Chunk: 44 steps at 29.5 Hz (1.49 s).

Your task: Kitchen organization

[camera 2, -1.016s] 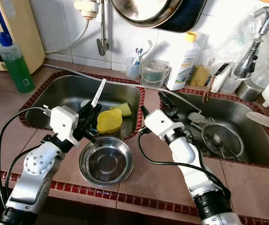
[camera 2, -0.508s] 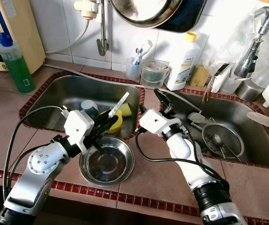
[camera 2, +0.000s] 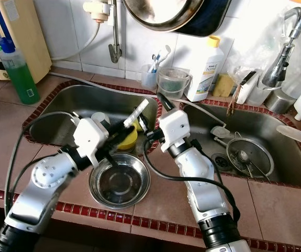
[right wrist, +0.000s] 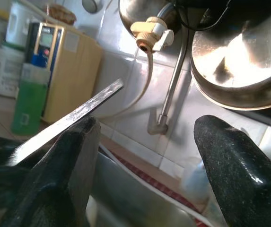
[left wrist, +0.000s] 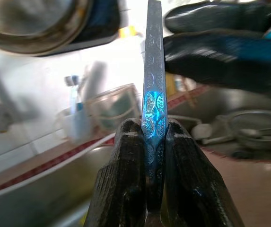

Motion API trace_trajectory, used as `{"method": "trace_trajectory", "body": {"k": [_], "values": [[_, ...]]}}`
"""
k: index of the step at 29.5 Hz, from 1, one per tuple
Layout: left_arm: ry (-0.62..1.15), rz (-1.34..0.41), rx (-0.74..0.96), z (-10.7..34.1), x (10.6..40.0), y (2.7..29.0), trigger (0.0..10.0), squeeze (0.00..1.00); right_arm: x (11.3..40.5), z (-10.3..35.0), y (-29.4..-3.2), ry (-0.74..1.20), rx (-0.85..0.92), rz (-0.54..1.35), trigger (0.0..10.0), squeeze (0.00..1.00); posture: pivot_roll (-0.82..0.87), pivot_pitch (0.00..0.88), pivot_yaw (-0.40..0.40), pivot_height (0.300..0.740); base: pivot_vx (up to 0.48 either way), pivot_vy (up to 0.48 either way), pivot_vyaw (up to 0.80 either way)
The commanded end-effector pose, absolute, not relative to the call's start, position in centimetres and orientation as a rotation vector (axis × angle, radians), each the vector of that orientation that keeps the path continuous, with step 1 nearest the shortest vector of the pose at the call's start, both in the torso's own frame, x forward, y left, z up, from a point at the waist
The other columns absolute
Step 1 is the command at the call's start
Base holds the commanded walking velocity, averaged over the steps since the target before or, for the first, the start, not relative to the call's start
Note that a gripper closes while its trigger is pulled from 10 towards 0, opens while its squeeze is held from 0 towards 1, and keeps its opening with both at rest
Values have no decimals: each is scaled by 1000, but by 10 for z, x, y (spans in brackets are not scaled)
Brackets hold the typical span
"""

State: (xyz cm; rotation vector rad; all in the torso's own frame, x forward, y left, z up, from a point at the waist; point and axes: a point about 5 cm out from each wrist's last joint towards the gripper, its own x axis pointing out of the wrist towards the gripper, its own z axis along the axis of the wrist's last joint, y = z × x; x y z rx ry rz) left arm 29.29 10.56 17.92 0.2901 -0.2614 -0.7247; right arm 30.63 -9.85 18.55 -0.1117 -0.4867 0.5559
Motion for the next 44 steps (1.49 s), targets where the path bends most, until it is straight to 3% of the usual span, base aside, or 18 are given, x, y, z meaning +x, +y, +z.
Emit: {"method": "trace_trajectory", "body": {"k": [1, 12, 27, 44], "values": [[-270, -692, 298, 181, 297, 109, 10000, 0, 303, 191, -102, -498, -56, 560, 10000, 0, -168, 5, -50, 740, 0, 0, 0], [-314, -508, 292, 190, 314, 133, 10000, 0, 294, 194, -98, -433, 114, 626, 10000, 0, -162, 0, -60, 740, 0, 0, 0], [-376, -602, 207, 185, 293, 104, 10000, 0, 298, 228, -78, -487, 407, 652, 10000, 0, -157, 2, -61, 740, 0, 0, 0], [-440, -622, 132, 197, 285, 97, 10000, 0, 292, 226, -58, -423, 631, 685, 10000, 0, -158, 12, -55, 740, 0, 0, 0]]}}
